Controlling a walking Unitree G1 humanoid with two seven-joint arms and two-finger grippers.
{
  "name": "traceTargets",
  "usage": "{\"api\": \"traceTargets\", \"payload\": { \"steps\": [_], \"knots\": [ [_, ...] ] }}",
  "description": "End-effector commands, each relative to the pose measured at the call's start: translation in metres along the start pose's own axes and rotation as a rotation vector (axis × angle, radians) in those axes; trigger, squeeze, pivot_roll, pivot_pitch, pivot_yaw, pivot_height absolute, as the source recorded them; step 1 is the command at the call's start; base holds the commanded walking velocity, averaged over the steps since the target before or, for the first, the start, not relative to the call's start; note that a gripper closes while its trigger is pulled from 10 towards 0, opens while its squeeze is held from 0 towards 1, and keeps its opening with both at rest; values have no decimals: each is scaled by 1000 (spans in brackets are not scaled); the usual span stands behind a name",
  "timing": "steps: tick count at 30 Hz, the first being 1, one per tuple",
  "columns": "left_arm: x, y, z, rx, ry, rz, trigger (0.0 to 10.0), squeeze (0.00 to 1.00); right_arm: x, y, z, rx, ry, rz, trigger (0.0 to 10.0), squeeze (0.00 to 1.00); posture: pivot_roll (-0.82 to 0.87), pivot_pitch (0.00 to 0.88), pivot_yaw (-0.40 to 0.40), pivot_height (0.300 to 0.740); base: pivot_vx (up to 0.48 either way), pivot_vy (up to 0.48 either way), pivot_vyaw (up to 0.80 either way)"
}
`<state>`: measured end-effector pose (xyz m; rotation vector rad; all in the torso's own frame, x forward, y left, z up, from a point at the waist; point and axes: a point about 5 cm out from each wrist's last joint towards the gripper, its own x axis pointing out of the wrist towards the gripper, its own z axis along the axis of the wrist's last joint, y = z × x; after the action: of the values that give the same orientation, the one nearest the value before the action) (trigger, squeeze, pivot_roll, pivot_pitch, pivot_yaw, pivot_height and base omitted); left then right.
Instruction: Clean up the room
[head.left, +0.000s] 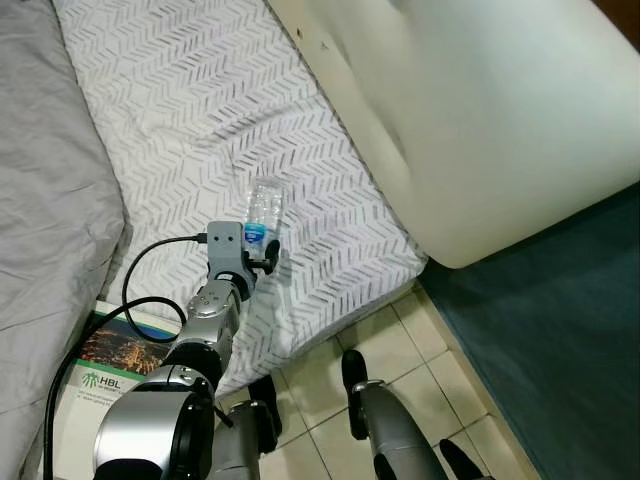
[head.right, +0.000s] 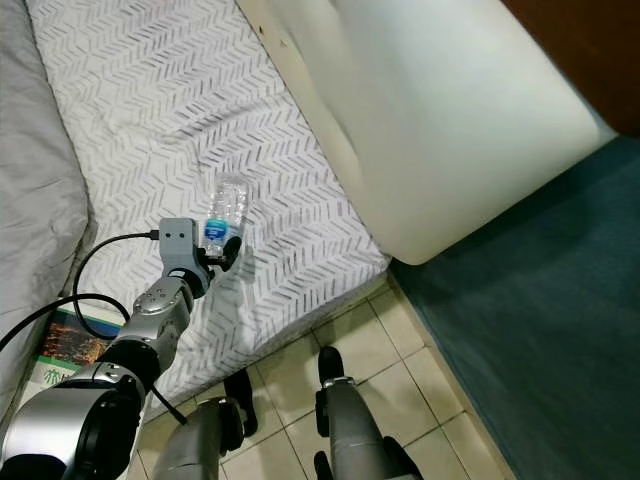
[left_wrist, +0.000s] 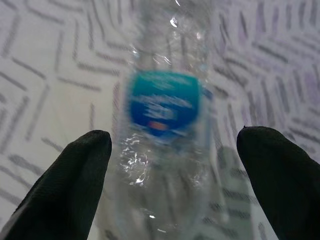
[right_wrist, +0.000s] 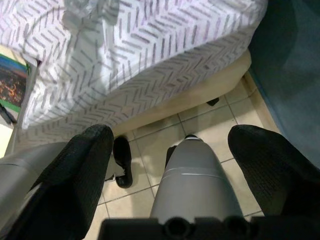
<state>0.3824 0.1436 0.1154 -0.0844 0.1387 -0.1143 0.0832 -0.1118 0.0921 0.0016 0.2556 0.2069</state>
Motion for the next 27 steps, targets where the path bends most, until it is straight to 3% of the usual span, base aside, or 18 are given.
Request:
{"api": "traceTargets", "payload": {
  "steps": [1,7,13,18,19,20,27],
  "knots": [
    [-11,6,-32,-23,122,24,10000,0,-10,8,-7,26,50,28,10000,0,-437,677,43,740,0,0,0],
    [-18,1,-53,-31,219,20,10000,0,-8,10,-11,9,54,28,10000,0,-430,685,44,740,0,0,0],
    [-24,-8,-70,52,297,-33,10000,0,-7,16,-6,23,38,44,10000,0,-430,696,48,740,0,0,0],
    [-22,-3,-64,115,279,-12,10000,0,-9,15,-7,23,40,38,10000,0,-434,691,48,740,0,0,0],
    [-21,-2,-62,123,270,-4,3294,0,-9,14,-7,22,41,37,10000,0,-429,691,47,740,0,0,0],
    [-20,0,-60,121,264,7,0,0,-9,14,-7,22,43,35,10000,0,-425,692,49,740,0,0,0],
    [-16,6,-48,51,205,66,0,0,-7,11,-10,24,50,37,10000,0,-396,690,47,740,0,0,0]
  ]
}}
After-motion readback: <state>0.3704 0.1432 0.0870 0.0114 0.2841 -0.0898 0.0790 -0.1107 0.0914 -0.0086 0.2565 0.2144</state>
